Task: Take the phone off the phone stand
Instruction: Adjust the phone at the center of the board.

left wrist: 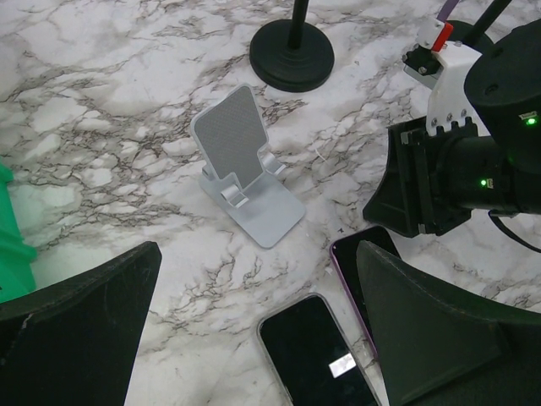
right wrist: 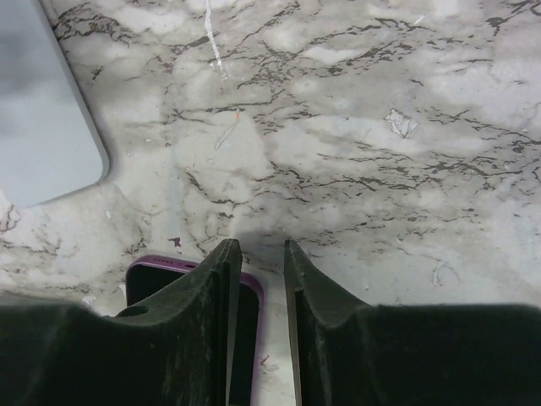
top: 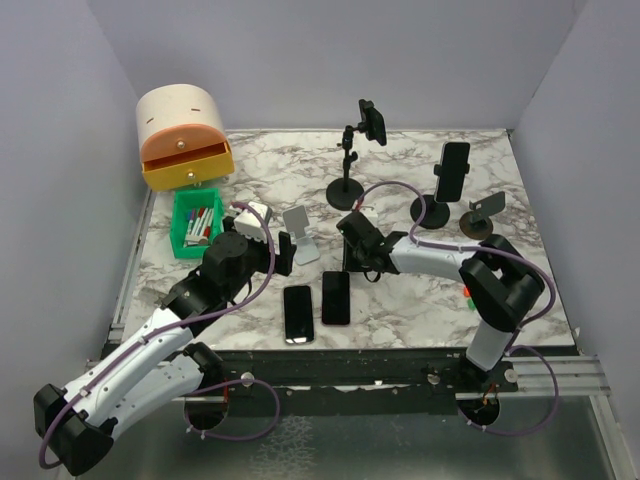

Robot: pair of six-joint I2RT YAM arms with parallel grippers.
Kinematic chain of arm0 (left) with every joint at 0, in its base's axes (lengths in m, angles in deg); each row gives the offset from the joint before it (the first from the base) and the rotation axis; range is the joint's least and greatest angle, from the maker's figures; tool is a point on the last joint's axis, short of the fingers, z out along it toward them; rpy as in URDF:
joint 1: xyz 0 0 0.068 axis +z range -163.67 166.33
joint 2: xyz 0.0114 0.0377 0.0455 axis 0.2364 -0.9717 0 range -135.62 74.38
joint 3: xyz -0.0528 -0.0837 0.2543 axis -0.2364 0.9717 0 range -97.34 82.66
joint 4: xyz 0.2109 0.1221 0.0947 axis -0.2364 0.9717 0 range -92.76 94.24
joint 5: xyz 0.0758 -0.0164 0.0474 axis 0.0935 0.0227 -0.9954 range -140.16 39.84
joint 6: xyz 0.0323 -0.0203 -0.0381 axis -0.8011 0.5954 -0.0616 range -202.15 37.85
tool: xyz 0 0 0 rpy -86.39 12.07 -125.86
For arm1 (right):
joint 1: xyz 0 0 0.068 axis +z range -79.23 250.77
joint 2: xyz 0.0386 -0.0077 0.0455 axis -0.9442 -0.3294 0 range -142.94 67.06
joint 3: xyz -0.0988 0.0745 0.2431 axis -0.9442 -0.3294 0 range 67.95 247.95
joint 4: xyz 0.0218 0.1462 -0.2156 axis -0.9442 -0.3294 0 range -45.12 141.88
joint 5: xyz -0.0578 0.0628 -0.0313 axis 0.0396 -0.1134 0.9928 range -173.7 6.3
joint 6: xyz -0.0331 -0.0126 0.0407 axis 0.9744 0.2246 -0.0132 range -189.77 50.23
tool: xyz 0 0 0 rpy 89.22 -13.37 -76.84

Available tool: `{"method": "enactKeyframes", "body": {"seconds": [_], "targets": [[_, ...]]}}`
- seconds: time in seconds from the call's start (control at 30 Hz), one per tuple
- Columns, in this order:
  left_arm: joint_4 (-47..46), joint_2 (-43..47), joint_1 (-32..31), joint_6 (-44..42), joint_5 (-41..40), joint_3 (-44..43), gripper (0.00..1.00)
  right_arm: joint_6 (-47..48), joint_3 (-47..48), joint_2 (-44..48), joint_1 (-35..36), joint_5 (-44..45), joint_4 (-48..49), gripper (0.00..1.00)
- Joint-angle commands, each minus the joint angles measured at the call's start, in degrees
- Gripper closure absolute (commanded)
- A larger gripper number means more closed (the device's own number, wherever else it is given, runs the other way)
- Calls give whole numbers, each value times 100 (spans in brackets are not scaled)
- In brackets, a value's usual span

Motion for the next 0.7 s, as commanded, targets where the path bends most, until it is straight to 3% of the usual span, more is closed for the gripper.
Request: {"method": "enactKeyframes", "body": {"seconds": [0.0, 0.67], "targets": [[38, -49, -29, 27, 47, -43, 1, -26, -306, -39, 199, -317, 128, 69], [47, -70, -31, 39, 73, -43, 1, -633, -924, 403, 698, -366, 293, 71]]}}
